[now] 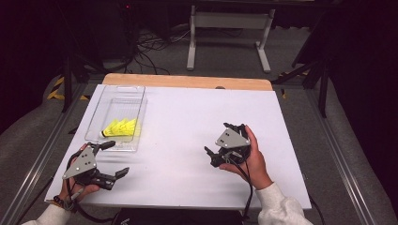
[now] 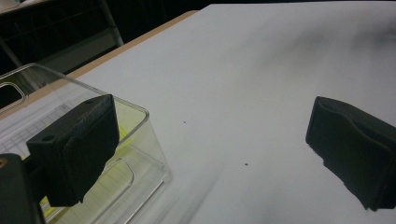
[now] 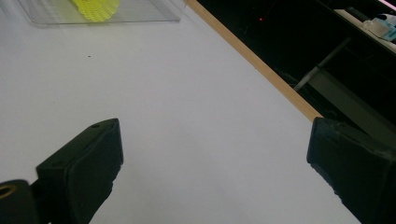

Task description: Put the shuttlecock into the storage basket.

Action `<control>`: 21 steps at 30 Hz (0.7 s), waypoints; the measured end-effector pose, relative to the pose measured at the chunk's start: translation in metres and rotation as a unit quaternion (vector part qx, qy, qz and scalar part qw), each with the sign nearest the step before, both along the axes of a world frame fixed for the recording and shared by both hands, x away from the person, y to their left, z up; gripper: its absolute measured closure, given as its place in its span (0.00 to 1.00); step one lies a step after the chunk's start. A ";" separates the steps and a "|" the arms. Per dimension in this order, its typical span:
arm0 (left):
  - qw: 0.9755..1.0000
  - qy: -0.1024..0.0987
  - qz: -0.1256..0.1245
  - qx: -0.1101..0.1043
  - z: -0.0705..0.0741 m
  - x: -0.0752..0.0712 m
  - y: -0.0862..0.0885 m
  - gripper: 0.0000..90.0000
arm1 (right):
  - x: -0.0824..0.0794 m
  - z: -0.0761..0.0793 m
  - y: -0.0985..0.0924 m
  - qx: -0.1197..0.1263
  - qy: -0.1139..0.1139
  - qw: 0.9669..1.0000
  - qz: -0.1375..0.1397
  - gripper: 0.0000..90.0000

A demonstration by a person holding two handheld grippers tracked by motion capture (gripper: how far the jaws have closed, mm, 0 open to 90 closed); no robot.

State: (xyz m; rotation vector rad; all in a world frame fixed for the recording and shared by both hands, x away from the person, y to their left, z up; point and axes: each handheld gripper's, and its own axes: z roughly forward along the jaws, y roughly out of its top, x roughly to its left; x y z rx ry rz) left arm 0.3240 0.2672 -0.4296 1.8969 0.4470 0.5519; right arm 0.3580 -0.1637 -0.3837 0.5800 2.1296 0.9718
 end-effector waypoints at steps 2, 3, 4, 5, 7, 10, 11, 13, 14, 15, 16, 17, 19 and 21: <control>1.000 -0.002 0.000 0.002 0.000 0.000 -0.001 0.04 | -0.003 -0.002 -0.003 0.002 0.000 1.000 -0.001 0.05; 1.000 0.000 0.000 -0.001 0.000 0.000 -0.001 0.04 | -0.004 -0.003 -0.004 0.001 -0.001 1.000 -0.001 0.05; 1.000 -0.002 0.000 -0.003 0.000 0.000 -0.001 0.04 | -0.005 -0.003 -0.005 0.001 -0.003 1.000 -0.002 0.05; 1.000 -0.002 0.001 -0.002 0.000 0.001 -0.001 0.04 | -0.006 -0.004 -0.006 0.000 -0.003 1.000 -0.004 0.05; 1.000 -0.003 0.001 -0.002 0.000 0.000 -0.001 0.04 | -0.007 -0.004 -0.007 0.000 -0.003 1.000 -0.003 0.05; 1.000 -0.003 0.000 -0.001 0.000 0.001 -0.001 0.04 | -0.010 -0.006 -0.011 0.000 -0.006 1.000 -0.005 0.05; 1.000 -0.003 0.000 0.000 0.001 0.001 -0.001 0.04 | -0.011 -0.007 -0.013 0.000 -0.007 1.000 -0.004 0.05; 1.000 -0.002 0.000 -0.001 0.001 0.001 -0.001 0.04 | -0.013 -0.008 -0.017 0.000 -0.007 1.000 -0.009 0.05; 1.000 -0.001 0.000 -0.001 0.000 0.002 -0.001 0.04 | -0.014 -0.009 -0.018 0.001 -0.007 1.000 -0.009 0.05; 1.000 -0.001 0.000 -0.001 0.000 0.002 -0.002 0.04 | -0.015 -0.010 -0.019 0.001 -0.008 1.000 -0.009 0.05; 1.000 -0.003 0.001 0.000 0.000 0.002 -0.002 0.04 | -0.016 -0.011 -0.020 0.000 -0.009 1.000 -0.010 0.05; 1.000 -0.004 0.000 0.001 0.001 0.002 -0.003 0.04 | -0.017 -0.012 -0.022 0.000 -0.008 1.000 -0.011 0.05; 1.000 -0.004 -0.002 0.001 0.001 0.003 -0.004 0.04 | -0.017 -0.015 -0.024 0.001 -0.004 1.000 -0.013 0.05; 1.000 -0.004 -0.003 0.004 0.000 0.003 -0.005 0.04 | -0.018 -0.017 -0.027 0.002 -0.004 1.000 -0.014 0.05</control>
